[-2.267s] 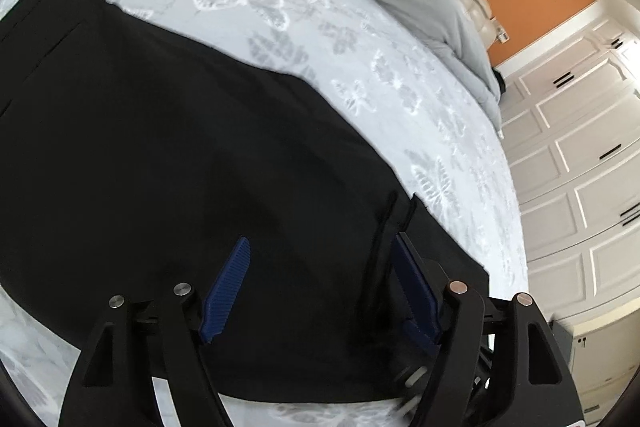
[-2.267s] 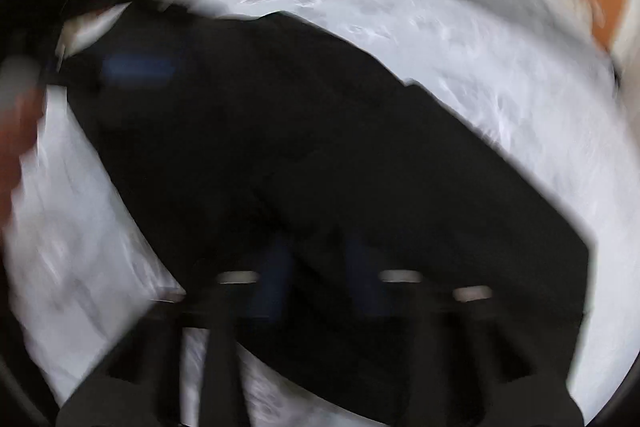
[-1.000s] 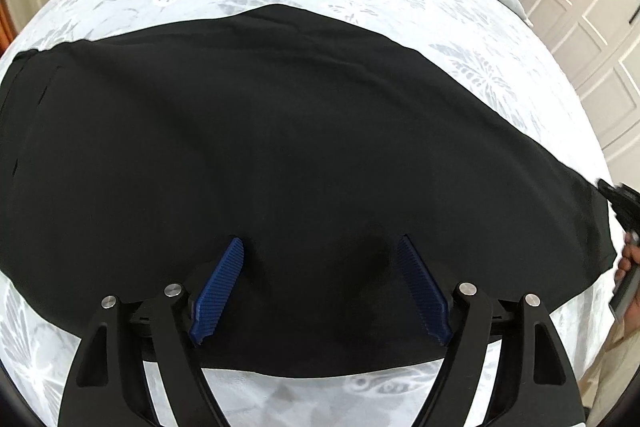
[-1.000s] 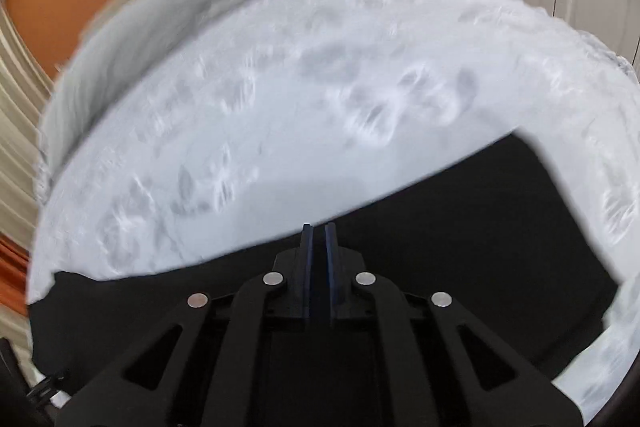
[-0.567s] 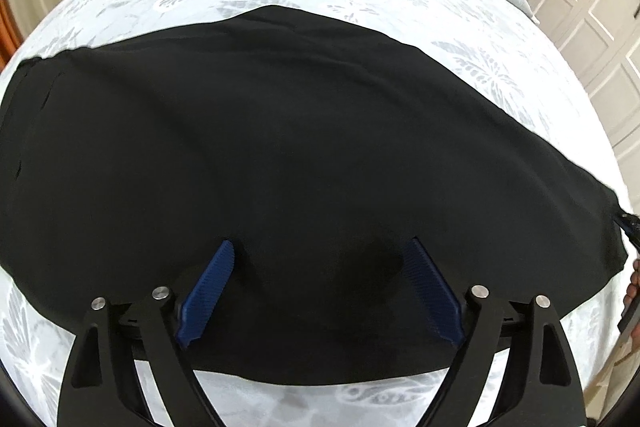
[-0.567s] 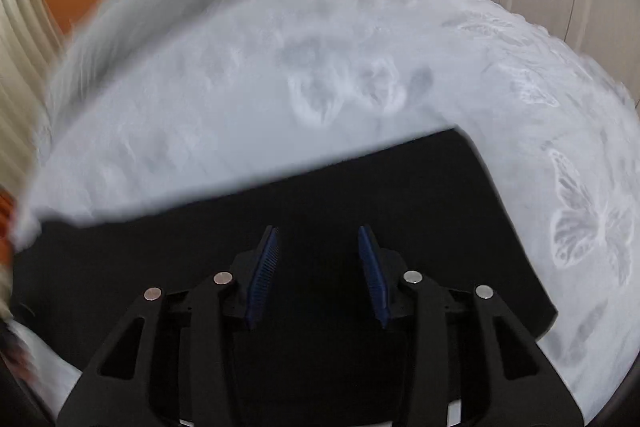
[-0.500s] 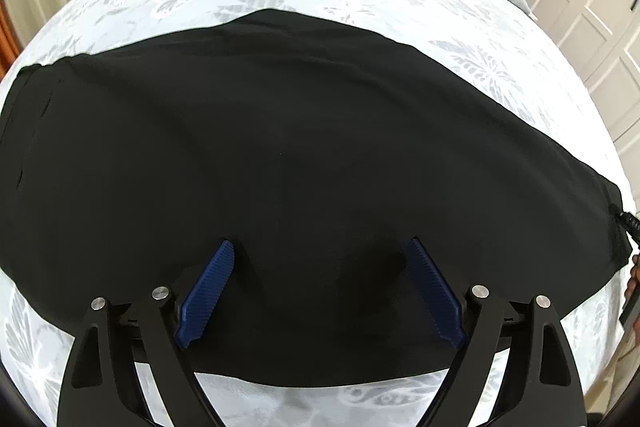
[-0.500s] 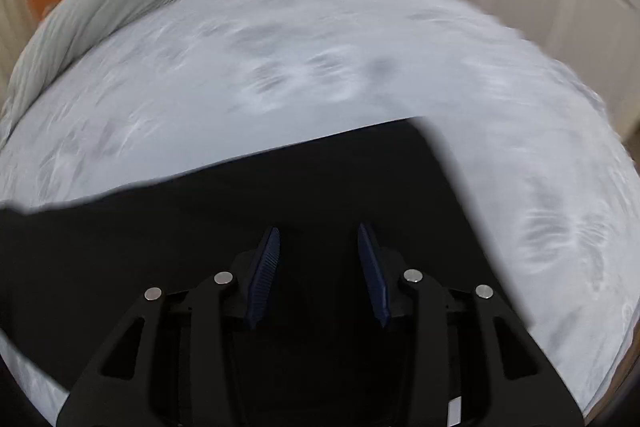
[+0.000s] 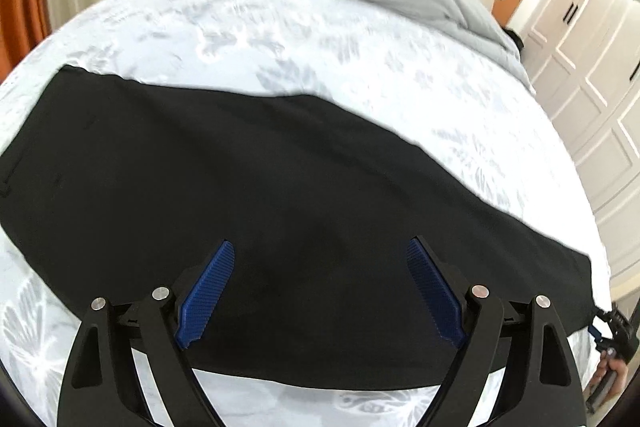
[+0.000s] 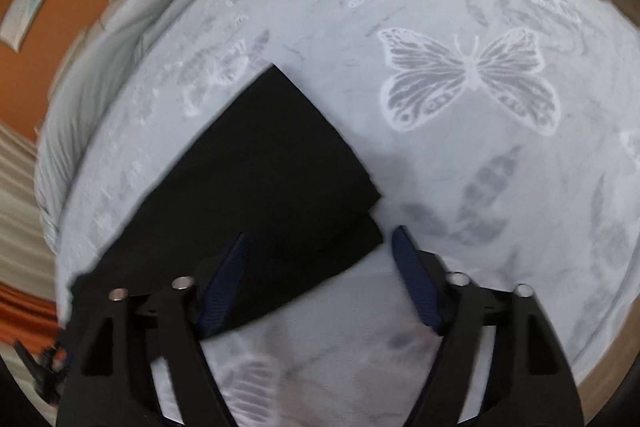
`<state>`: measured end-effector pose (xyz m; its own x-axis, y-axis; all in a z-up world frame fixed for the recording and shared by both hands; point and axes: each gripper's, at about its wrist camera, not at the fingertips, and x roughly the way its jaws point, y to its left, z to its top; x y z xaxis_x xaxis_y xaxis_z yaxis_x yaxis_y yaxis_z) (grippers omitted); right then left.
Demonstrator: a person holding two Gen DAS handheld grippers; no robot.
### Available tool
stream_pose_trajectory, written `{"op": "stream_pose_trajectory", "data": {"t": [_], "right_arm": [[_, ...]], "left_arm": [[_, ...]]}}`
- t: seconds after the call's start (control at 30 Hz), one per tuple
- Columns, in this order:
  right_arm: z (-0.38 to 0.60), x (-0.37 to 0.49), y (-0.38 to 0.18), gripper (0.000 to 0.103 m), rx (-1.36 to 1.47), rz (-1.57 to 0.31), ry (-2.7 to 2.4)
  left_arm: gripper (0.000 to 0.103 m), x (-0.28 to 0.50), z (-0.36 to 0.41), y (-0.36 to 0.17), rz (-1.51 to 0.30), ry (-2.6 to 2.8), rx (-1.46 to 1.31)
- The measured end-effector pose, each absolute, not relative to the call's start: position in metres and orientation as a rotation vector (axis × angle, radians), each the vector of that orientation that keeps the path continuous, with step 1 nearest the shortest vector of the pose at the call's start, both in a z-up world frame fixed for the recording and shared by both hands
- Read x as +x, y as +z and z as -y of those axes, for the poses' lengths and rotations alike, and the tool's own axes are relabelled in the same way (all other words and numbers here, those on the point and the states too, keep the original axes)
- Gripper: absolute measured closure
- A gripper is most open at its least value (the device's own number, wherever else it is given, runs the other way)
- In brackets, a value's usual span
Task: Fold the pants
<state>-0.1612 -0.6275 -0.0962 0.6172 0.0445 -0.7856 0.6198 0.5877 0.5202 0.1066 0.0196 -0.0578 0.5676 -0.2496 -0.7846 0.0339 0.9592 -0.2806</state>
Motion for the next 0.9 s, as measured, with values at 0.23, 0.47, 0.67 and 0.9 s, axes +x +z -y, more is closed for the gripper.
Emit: {"op": "stream_pose_trajectory", "data": {"t": [0.23,0.47,0.67,0.9], "right_arm": [[0.587,-0.122,-0.047,0.093,0.952,-0.684,-0.226],[0.424,-0.025,0.018,0.093,0.757,-0.645,0.181],[0.220,0.039,-0.030,0.092,0.401,-0.904,0.486],[0.154,0.036,-0.055,0.062,0.117,-1.001,0.544]], "left_arm": [[0.017,0.112,-0.068,-0.039,-0.928,-0.105,-0.383],[0.017,0.099,-0.138,-0.023,-0.891,-0.025,-0.515],[0.017,0.095,-0.186,-0.028,-0.907,0.026,-0.531],[0.017,0.086,-0.255,-0.045,-0.942,0.088,-0.592]]}}
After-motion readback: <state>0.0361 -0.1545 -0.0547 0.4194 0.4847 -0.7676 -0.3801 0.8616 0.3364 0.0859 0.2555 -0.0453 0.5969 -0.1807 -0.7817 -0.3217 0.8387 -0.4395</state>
